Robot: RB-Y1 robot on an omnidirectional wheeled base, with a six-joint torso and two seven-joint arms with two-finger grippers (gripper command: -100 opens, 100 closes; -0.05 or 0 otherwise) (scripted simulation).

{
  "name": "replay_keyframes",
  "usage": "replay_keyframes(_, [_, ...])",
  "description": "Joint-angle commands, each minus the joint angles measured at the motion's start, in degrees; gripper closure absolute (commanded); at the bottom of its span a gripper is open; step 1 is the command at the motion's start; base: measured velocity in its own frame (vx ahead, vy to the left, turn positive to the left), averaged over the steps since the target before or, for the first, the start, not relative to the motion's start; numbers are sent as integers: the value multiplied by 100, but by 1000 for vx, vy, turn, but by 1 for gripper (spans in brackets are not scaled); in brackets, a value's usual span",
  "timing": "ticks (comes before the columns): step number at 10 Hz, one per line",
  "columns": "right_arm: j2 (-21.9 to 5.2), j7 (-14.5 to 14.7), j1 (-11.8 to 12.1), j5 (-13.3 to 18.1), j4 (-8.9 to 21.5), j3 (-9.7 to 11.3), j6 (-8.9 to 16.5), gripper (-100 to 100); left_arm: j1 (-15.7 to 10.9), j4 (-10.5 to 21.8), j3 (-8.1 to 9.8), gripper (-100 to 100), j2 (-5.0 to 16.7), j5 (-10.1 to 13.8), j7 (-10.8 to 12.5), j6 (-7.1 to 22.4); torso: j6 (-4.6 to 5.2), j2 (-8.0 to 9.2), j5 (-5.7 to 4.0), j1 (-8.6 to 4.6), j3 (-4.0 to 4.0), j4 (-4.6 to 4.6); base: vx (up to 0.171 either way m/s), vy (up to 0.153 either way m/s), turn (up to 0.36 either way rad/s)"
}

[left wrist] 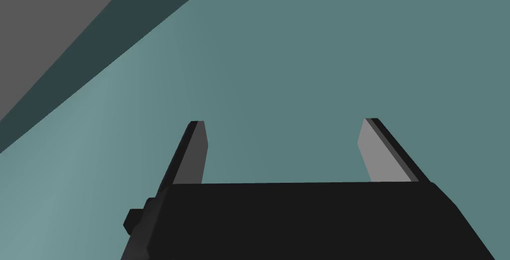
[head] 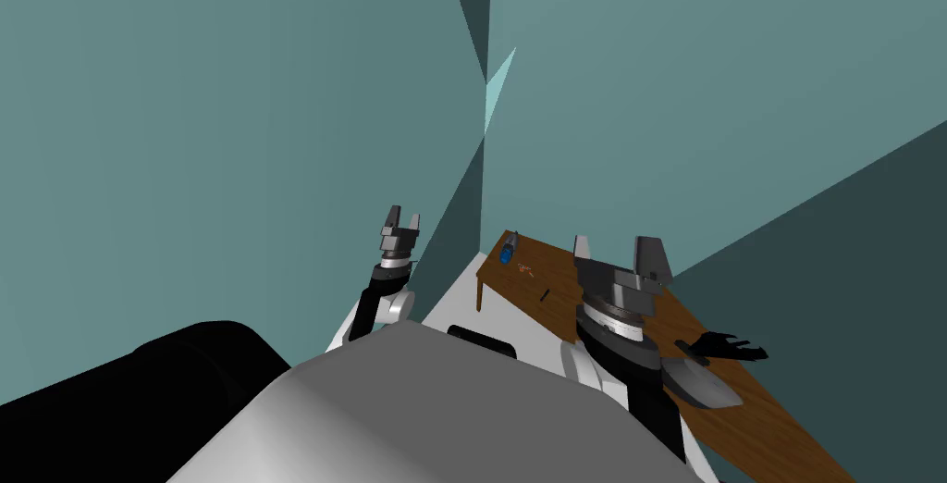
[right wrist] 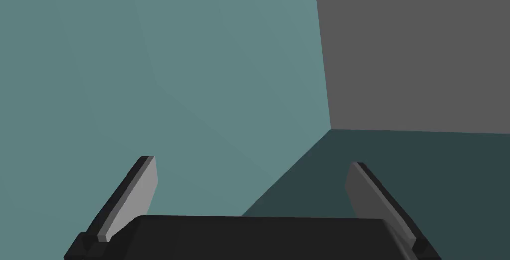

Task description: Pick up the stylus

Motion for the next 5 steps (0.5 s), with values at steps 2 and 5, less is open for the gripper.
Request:
replay_keyframes(2, [-384,176,-90,73,236,-72,49,-100,0,0,0,0,0,0,0,0,1,-4,0,1,-2,-1,17,16,-50])
replay_keyframes(5, [-680,471,-241,196,630,-194,131,-100,1,0,0,0,0,0,0,0,0,-14,2,9,-8,-3,34,30,-64])
